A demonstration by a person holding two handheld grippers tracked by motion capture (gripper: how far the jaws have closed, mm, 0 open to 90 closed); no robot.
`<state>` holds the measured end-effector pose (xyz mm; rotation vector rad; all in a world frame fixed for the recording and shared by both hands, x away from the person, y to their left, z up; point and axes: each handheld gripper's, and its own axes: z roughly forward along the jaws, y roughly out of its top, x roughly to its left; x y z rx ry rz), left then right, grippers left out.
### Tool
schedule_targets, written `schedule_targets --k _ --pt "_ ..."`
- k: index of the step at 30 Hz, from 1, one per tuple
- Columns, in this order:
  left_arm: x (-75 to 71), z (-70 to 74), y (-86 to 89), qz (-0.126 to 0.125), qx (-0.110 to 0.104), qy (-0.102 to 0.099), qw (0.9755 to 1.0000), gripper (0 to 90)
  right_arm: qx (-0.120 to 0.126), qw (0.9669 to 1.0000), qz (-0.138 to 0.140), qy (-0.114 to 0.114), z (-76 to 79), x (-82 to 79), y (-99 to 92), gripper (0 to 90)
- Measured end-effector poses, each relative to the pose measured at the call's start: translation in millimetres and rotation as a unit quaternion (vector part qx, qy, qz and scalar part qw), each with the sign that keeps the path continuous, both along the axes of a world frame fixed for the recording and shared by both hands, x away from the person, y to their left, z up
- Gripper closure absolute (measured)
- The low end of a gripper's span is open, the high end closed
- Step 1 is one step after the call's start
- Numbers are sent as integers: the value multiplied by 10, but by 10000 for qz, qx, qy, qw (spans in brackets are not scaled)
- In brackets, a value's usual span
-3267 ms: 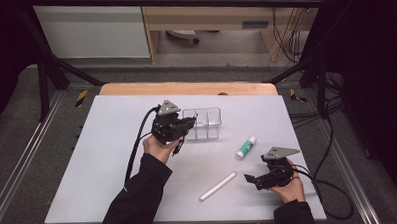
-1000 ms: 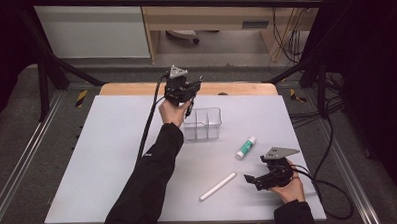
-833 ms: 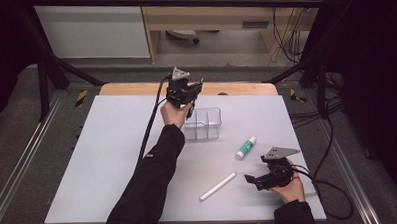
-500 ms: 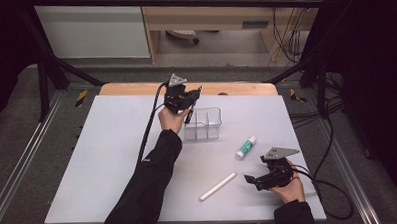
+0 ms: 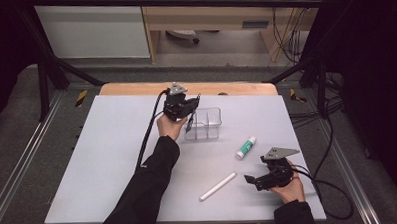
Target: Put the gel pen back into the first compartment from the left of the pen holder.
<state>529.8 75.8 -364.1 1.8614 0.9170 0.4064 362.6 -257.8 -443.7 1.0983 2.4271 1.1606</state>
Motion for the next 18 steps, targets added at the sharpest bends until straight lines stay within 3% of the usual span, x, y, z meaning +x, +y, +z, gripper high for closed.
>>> schedule_targets --k 4,8,10,16,18 --pt "-6 -9 43 -73 113 161 9998 748 26 10000 0 -3 0 -2 1 1" --pt "-57 45 78 -116 188 149 9996 651 20 10000 -3 -15 2 0 -4 1" --pt "-92 88 102 -175 323 97 9993 594 17 10000 -9 -14 4 -3 -4 1" --pt "-209 141 209 -278 407 265 9984 437 0 10000 -10 -20 4 -2 -4 1" --pt "-260 149 254 -249 498 215 9982 406 3 10000 -27 -15 6 -2 -5 1"
